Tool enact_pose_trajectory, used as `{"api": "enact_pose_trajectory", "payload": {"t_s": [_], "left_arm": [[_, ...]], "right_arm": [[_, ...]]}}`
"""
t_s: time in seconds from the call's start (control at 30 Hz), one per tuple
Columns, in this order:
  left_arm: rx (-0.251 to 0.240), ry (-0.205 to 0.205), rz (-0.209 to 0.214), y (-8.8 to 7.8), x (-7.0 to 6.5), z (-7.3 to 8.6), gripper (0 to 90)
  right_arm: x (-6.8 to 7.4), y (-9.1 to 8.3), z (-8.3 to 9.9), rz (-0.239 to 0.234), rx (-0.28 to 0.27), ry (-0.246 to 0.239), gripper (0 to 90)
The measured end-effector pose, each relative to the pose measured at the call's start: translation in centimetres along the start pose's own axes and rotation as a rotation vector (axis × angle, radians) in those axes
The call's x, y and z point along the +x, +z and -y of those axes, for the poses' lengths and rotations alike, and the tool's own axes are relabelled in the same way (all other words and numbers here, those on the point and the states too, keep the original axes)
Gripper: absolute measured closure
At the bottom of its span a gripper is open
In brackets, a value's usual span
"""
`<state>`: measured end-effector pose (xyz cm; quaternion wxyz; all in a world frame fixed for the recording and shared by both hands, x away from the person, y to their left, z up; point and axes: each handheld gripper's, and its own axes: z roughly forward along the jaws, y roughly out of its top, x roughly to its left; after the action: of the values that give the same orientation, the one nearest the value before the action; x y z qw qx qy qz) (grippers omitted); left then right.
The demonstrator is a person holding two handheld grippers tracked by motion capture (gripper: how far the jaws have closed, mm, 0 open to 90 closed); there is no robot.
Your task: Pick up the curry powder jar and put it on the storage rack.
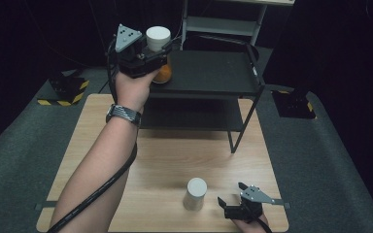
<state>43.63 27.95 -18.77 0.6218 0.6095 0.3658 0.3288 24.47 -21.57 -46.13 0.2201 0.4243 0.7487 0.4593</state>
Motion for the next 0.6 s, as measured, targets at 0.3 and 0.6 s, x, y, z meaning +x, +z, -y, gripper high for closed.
{"api": "enact_pose_trajectory", "payload": {"t_s": [0.3, 0.6], "left_arm": [[-0.002, -0.020, -0.007, -0.6, 0.1, -0.1, 10.9], [-0.012, -0.010, -0.004, -1.8, -0.3, 0.2, 0.3]], "right_arm": [[0.0, 0.0, 0.0, -0.001, -0.002, 0.000, 0.1], [0.1, 0.0, 0.0, 0.001, 0.002, -0.003, 0.0]]}}
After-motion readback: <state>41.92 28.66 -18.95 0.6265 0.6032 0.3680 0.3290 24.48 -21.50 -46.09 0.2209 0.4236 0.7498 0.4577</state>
